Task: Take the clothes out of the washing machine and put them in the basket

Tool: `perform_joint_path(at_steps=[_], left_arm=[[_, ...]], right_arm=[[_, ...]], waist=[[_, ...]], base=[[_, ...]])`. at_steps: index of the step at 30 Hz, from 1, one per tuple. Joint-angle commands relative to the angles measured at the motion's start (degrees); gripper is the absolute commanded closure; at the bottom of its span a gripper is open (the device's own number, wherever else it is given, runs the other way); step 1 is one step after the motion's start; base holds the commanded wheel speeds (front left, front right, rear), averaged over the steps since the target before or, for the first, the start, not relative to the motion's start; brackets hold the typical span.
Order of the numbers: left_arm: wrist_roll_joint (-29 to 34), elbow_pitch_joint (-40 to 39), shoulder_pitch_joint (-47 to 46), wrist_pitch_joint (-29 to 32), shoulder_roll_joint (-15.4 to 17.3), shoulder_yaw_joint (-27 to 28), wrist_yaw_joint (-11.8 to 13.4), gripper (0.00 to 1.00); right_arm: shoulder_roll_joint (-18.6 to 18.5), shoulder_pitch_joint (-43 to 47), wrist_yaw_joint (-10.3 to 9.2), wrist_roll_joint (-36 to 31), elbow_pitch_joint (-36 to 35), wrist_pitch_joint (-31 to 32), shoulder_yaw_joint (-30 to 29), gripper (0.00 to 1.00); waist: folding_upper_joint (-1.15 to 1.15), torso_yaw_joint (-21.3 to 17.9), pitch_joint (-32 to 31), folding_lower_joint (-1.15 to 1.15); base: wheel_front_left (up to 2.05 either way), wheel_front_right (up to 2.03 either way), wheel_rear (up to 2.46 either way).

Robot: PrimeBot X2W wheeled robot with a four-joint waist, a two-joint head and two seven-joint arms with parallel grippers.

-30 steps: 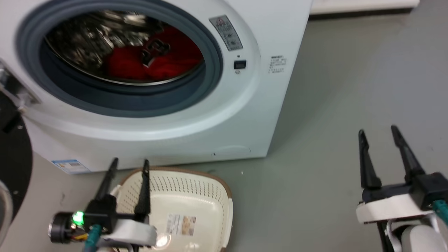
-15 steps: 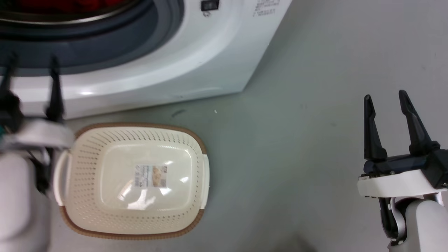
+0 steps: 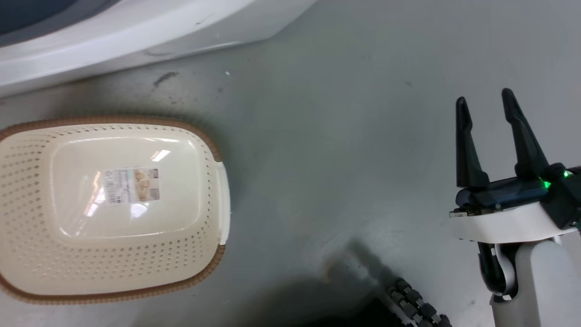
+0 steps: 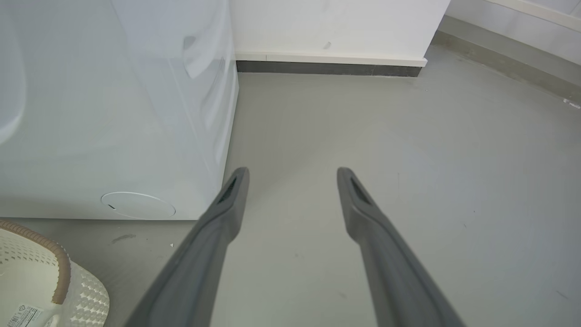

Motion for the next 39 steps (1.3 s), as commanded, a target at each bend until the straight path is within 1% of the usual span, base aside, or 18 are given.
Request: perform_joint_path(at_steps=[1, 2, 3, 6, 9, 11, 14, 17, 21, 24, 25, 27, 33, 36, 39], left_arm=[[-1.38, 0.86, -3.57, 3.89, 1.98, -2.50, 0.00, 0.00], [-2.40, 1.59, -5.11, 6.38, 2.91, -3.87, 0.00, 0.00], [-2.40, 1.59, -5.11, 6.38, 2.91, -3.87, 0.00, 0.00], [-5.04, 2.42, -8.93, 13.12, 4.60, -7.49, -0.01, 0.00], [-6.09, 2.65, -12.13, 17.06, 6.97, -10.15, -0.01, 0.00], [-6.80, 3.17, -13.36, 18.99, 8.00, -11.52, -0.01, 0.00], [-7.77, 3.64, -15.12, 21.07, 9.89, -13.04, -0.01, 0.00], [-8.97, 3.79, -16.23, 22.46, 10.70, -14.29, -0.01, 0.00], [-10.01, 4.97, -16.04, 22.92, 12.29, -15.59, -0.02, 0.00], [-10.94, 5.80, -15.63, 22.50, 12.51, -16.10, -0.02, 0.00], [-11.96, 6.84, -15.57, 22.68, 11.75, -15.62, 0.12, 1.00], [-12.44, 7.37, -15.57, 22.50, 11.18, -15.60, 0.14, 1.00], [-11.95, 7.80, -15.95, 18.16, 10.12, -15.85, 0.43, 1.00], [-11.49, 8.04, -16.04, 14.59, 9.23, -16.07, 0.57, 1.00], [-12.07, 8.22, -16.19, 8.96, 6.86, -15.54, 0.94, 1.00]], right_arm=[[0.16, -1.12, -0.05, 0.72, -0.35, -0.12, 0.79, 0.00], [0.17, -1.18, -0.05, 1.02, -0.44, -0.12, 1.18, 0.00], [0.17, -1.18, -0.05, 1.02, -0.44, -0.12, 1.18, 0.00], [0.16, -0.88, -0.05, 1.57, -0.91, -0.12, 1.61, 0.00], [0.16, -0.79, -0.05, 2.16, -1.26, -0.12, 2.58, 0.00], [0.14, -0.82, -0.05, 2.29, -1.28, -0.13, 3.20, 0.00], [0.15, -0.67, -0.05, 2.98, -1.43, -0.12, 3.65, 0.00], [0.15, -0.79, -0.05, 3.32, -1.67, -0.12, 3.97, 0.00], [0.16, -0.76, -0.05, 3.86, -2.10, -0.13, 4.51, 0.00], [0.16, -0.53, -0.05, 4.11, -2.46, -0.12, 4.66, 0.00], [0.16, -0.50, -0.05, 4.21, -2.52, -0.12, 4.57, 0.00], [0.15, -0.56, -0.05, 3.90, -2.41, -0.12, 4.36, 0.00], [0.15, -0.77, -0.05, 2.86, -2.42, -0.12, 3.80, 0.00], [0.15, -1.23, -0.05, 2.36, -2.56, -0.13, 3.10, 0.00], [0.15, -1.01, -0.05, 2.23, -2.41, -0.12, 1.92, 0.00]], waist=[[0.00, -2.06, 2.38, -0.01], [0.00, -2.53, 2.86, -0.01], [0.00, -2.53, 2.86, -0.01], [0.00, -3.27, 4.35, -0.01], [0.00, -4.23, 5.86, -0.01], [0.00, -5.00, 6.50, -0.01], [0.00, -5.97, 7.38, -0.01], [0.00, -6.55, 8.48, -0.01], [0.00, -7.15, 9.05, -0.01], [0.00, -7.34, 9.39, -0.01], [0.00, -7.18, 9.65, -0.01], [0.00, -6.90, 9.76, -0.01], [0.00, -5.71, 9.11, -0.01], [0.00, -4.85, 8.06, -0.01], [0.00, -3.36, 6.40, -0.01]], base=[[0.00, 0.00, 0.00], [0.00, 0.00, 0.00], [0.00, 0.00, 0.00], [0.00, 0.00, 0.00], [0.00, 0.00, 0.00], [0.00, 0.00, 0.00], [0.00, 0.00, 0.00], [0.00, 0.00, 0.00], [0.00, 0.00, 0.00], [0.00, 0.00, 0.00], [0.00, 0.00, 0.00], [0.00, 0.00, 0.00], [0.00, 0.00, 0.00], [0.00, 0.00, 0.00], [0.00, 0.00, 0.00]])
